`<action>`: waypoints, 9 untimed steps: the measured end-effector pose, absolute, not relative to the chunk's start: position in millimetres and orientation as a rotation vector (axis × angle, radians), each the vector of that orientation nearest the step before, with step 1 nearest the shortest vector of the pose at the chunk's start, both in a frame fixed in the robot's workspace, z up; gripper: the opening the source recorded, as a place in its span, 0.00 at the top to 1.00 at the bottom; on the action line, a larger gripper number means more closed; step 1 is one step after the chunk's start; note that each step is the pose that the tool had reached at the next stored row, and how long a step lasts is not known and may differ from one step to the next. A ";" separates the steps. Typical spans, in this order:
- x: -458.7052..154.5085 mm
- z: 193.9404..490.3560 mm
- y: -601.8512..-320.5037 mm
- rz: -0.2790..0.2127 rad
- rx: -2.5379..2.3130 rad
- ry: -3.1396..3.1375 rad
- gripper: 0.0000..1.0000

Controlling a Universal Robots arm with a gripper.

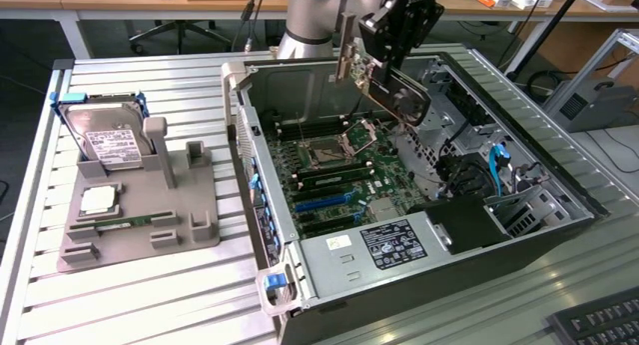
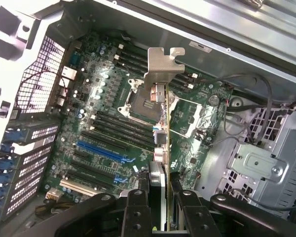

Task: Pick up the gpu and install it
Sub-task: 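Insert the gpu into the slot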

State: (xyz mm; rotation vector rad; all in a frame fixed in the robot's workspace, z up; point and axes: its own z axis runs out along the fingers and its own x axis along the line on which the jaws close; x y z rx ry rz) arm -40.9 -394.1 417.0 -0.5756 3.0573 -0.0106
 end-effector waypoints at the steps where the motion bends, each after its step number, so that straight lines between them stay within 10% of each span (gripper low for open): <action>1: -40.9 417.0 -394.1 -0.011 -0.579 3.057 0.73; 9: -40.9 416.9 -394.2 -0.011 -0.633 3.046 0.73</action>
